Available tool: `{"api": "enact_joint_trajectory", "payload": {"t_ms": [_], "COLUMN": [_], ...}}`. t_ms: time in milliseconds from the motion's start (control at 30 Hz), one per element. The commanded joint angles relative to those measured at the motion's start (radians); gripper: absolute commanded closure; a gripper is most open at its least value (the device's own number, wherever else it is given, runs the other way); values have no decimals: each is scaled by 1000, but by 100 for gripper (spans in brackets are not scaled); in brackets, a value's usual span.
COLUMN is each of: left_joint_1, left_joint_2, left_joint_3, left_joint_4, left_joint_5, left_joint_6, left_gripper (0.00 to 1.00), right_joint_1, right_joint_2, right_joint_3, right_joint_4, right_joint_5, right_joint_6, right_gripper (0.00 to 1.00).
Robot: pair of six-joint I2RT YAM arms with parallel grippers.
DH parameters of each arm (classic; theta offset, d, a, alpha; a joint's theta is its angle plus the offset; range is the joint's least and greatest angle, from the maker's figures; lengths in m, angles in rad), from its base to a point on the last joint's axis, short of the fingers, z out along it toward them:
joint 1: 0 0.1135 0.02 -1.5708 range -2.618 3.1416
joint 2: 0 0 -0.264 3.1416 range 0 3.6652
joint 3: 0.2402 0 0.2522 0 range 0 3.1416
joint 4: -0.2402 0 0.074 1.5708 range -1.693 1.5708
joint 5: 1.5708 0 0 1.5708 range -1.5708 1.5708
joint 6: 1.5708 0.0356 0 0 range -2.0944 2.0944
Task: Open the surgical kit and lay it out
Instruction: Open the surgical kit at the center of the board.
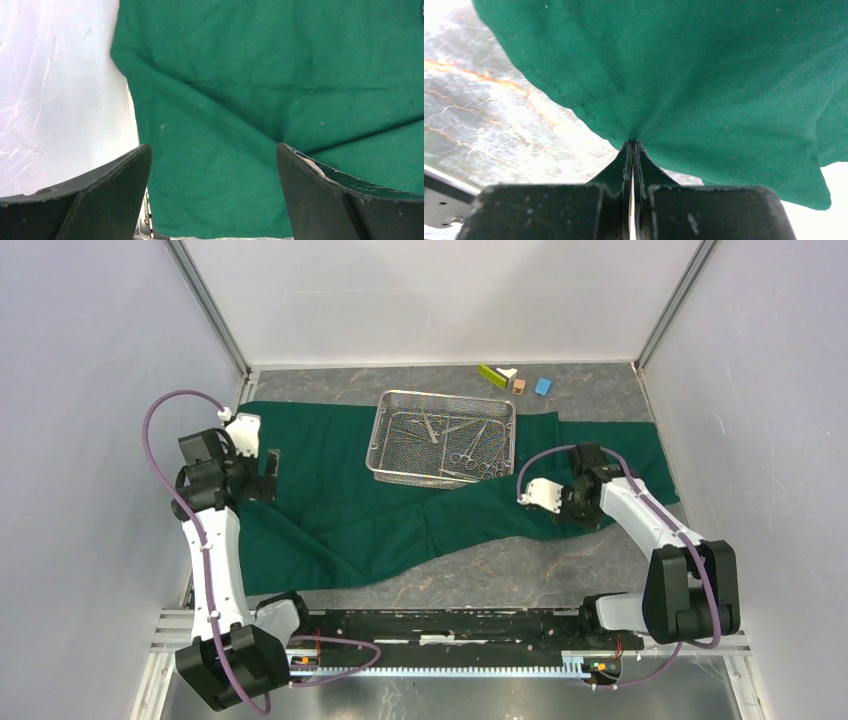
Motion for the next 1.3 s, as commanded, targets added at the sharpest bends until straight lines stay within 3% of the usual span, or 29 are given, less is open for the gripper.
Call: {"api": "enact_joint_trajectory", "payload": {"t_ms": [0,200,467,667,933,967,1033,1100,1133,1267], "left_joint_1": [-34,-57,-134,-193,-244,-250,-263,-277,-282,-296], "left_joint_2": [-1,-13,31,55,144,158,185,214,230,294], "left_joint_3": [6,-1,26,32,64,68,78,90,97,126], "left_joint_4": [54,81,102,132,168,176,194,209,217,247], "left_joint_5": [-4,30,41,22,-11,-18,-32,-46,-54,-74], "left_joint_6": [-61,-50,-58,-48,-43,-45,-50,-54,-57,-78], "left_gripper": [0,0,0,0,0,0,0,0,0,0], "right_joint_1": [-3,-3,-2,-1,-1,-1,-2,-2,-1,-2], "right_joint_2": [-52,-175,-302,-429,-447,-446,-437,-417,-403,-287], "right_joint_3": [-56,-126,-86,-173,-215,-191,-116,-6,60,311], "right_joint_4": [-101,-215,-423,-427,-428,-427,-428,-427,-426,-368], "right_joint_5": [-41,-30,-48,90,218,221,192,128,91,-98], "right_joint_6": [-14,-33,-11,22,42,36,22,4,-8,55], "right_gripper": [100,100,100,100,99,95,77,33,19,13]}}
